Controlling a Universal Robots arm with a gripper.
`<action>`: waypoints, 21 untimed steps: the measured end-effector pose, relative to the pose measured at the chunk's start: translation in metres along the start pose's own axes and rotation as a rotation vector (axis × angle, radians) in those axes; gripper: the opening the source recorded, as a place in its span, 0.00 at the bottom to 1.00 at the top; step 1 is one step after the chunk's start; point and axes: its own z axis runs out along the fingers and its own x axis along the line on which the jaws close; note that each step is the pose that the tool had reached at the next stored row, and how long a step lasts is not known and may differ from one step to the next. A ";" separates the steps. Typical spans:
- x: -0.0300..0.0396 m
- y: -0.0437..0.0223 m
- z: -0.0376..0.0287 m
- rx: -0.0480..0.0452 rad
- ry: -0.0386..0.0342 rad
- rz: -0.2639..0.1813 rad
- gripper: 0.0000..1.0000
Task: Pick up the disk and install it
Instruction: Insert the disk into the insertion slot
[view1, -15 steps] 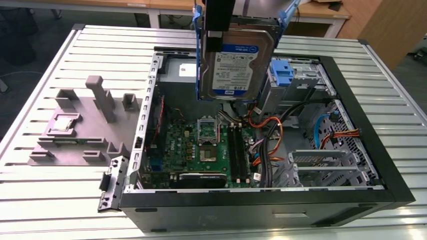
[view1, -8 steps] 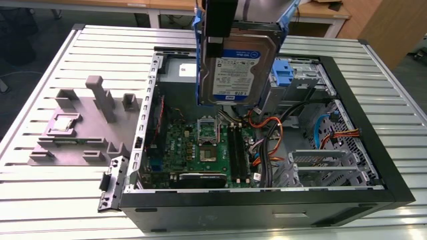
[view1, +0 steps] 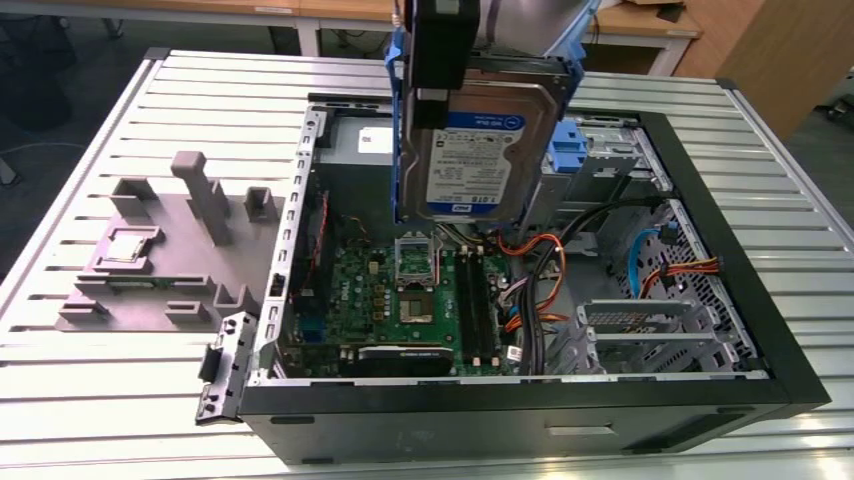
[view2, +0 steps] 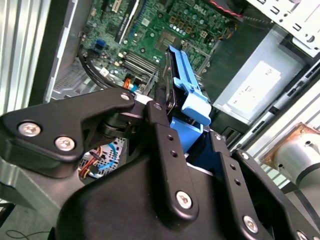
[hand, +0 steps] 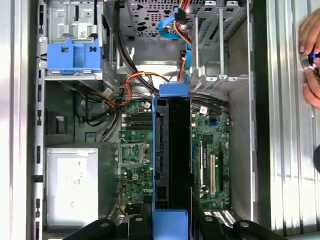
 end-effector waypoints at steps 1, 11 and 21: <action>-0.0025 0.0002 0.0001 -0.0001 -0.0003 0.000 0.37; -0.0169 0.0121 0.0006 -0.0002 -0.0023 0.000 0.37; -0.0160 0.0383 0.0013 -0.0002 -0.0022 0.000 0.37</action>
